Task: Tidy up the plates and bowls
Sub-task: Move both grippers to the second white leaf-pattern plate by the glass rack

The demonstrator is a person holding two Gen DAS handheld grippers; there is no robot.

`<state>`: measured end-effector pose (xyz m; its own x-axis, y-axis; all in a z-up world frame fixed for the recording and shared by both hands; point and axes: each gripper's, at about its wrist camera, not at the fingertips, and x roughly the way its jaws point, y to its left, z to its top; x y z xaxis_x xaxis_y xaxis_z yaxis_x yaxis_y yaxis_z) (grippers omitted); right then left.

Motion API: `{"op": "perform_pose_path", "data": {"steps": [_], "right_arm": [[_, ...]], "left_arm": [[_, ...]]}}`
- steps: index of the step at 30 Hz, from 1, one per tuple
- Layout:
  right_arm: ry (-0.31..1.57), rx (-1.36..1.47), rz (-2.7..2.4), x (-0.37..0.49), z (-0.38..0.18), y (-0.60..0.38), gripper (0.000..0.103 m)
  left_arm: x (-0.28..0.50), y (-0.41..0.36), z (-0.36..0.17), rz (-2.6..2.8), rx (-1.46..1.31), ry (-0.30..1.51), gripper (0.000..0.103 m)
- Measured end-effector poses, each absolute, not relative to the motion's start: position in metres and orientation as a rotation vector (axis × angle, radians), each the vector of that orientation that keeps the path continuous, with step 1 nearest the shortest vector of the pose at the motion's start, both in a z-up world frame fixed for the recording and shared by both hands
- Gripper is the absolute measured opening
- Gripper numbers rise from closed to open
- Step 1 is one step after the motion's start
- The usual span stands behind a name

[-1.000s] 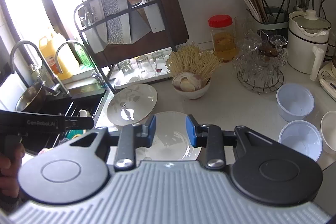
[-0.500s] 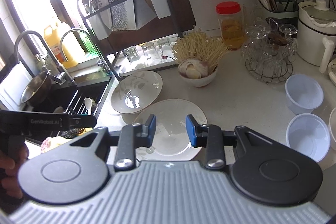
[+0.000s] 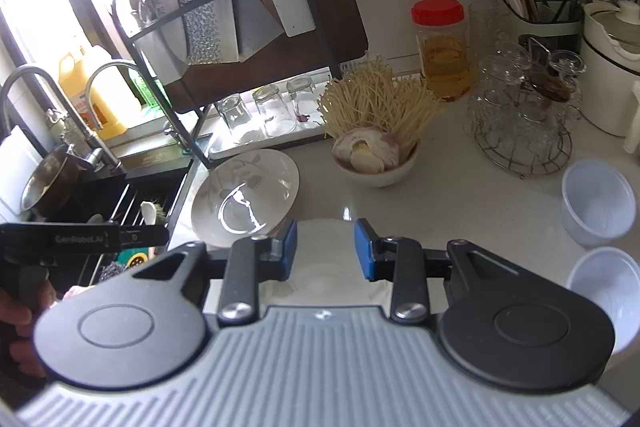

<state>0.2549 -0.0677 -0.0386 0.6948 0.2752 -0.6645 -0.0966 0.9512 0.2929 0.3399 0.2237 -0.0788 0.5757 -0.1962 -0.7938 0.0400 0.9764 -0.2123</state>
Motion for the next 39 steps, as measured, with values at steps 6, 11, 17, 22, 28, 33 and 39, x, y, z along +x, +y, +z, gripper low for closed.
{"op": "perform_pose_path", "data": {"steps": [6,11,17,22,28,33,39], "right_arm": [[0.822,0.239,0.226,0.287,-0.05,-0.053,0.038],[0.844,0.257,0.228,0.324,-0.066,-0.041,0.064],[0.897,0.293,0.26,0.361,-0.088,-0.024,0.064],[0.962,0.328,0.228,0.39,-0.108,-0.002,0.064],[0.993,0.275,0.221,0.414,-0.132,0.026,0.062],[1.034,0.256,0.175,0.428,-0.153,0.033,0.057],[1.059,0.237,0.166,0.439,-0.165,0.04,0.047]], "left_arm": [[0.369,0.251,-0.097,-0.107,-0.2,0.974,0.056],[0.401,0.266,-0.121,-0.088,-0.182,1.027,0.06],[0.429,0.279,-0.146,-0.074,-0.203,1.057,0.06],[0.447,0.287,-0.172,-0.076,-0.231,1.085,0.06],[0.468,0.297,-0.201,-0.095,-0.258,1.114,0.06],[0.479,0.303,-0.209,-0.124,-0.256,1.118,0.059],[0.498,0.309,-0.216,-0.18,-0.26,1.129,0.053]]}}
